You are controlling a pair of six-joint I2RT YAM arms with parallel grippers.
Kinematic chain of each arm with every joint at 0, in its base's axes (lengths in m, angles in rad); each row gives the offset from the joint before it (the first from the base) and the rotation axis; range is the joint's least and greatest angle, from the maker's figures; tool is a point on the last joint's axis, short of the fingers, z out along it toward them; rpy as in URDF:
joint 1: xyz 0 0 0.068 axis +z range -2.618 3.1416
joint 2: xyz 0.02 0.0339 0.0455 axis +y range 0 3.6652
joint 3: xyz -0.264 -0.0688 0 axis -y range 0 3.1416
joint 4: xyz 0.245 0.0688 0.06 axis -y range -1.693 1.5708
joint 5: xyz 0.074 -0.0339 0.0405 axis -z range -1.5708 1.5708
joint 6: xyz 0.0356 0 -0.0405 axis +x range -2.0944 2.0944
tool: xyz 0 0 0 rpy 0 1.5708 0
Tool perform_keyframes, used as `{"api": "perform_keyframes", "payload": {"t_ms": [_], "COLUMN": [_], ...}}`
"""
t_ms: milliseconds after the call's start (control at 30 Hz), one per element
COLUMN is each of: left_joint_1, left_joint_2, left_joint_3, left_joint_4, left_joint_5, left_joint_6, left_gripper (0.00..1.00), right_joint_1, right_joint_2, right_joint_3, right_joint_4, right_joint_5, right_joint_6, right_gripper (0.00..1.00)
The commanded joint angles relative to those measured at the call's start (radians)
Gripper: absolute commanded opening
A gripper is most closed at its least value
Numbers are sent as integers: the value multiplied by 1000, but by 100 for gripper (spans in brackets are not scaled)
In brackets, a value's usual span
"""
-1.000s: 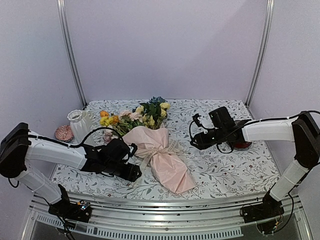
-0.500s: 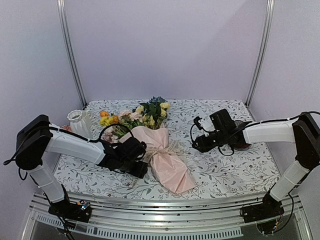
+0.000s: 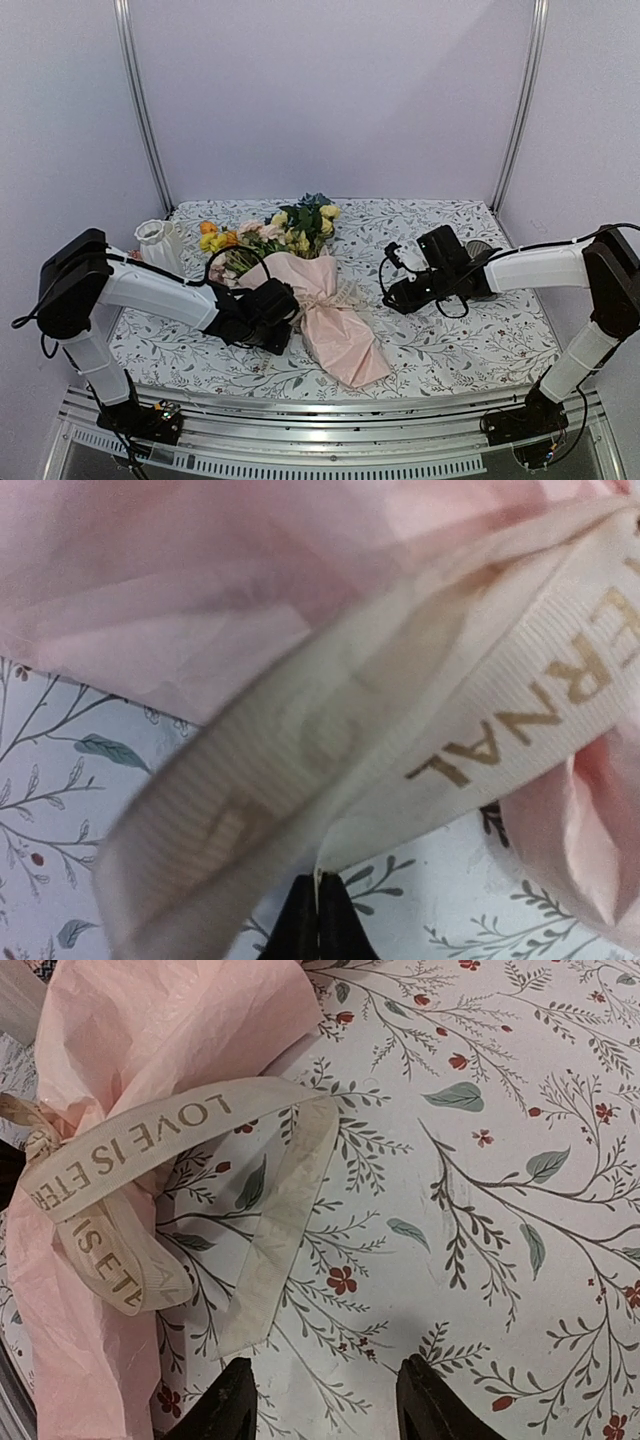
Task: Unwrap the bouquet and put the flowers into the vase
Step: Pick up the ribbon from the tied bouquet.
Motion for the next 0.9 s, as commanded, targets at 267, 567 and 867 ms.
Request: {"api": "perform_keyframes", "payload": {"t_ms": [267, 567, 867], "left_joint_1": [-2, 11, 44], "left_joint_2": [-135, -289, -396], "left_joint_3": [-86, -146, -199], "left_joint_4": [-105, -52, -48], "left_joint_5": [-64, -56, -54], "left_joint_6": [-56, -50, -68], "left_gripper": [0, 0, 0], "right_joint_1": [147, 268, 328], "right_joint_2": [43, 102, 123], "right_joint_3": [-39, -7, 37], "right_joint_4": [53, 86, 104], "right_joint_5": [7, -5, 45], "right_joint_6": [1, 24, 29], "right_gripper": [50, 50, 51]}}
